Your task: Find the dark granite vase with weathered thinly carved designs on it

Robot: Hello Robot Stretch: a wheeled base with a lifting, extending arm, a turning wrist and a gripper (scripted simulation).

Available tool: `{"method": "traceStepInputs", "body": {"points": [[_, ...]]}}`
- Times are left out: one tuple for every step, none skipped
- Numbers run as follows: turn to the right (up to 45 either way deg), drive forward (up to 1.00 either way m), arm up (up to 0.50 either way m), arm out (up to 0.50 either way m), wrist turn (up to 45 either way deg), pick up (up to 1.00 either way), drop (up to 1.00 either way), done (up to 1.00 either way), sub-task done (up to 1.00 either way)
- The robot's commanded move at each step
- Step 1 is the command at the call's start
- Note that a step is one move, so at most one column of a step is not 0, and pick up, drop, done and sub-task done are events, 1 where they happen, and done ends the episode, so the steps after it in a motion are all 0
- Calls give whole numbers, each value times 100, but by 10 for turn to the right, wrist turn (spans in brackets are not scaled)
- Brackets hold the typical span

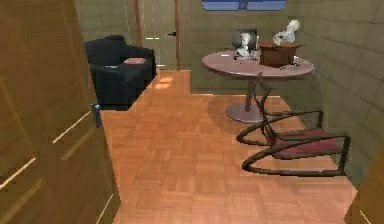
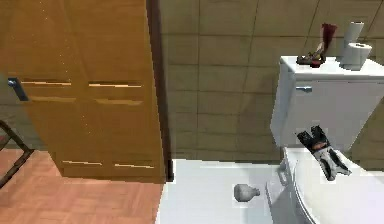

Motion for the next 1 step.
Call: {"method": "traceStepInputs", "body": {"points": [[0, 100, 0, 0, 0, 0, 0, 0, 0]]}}
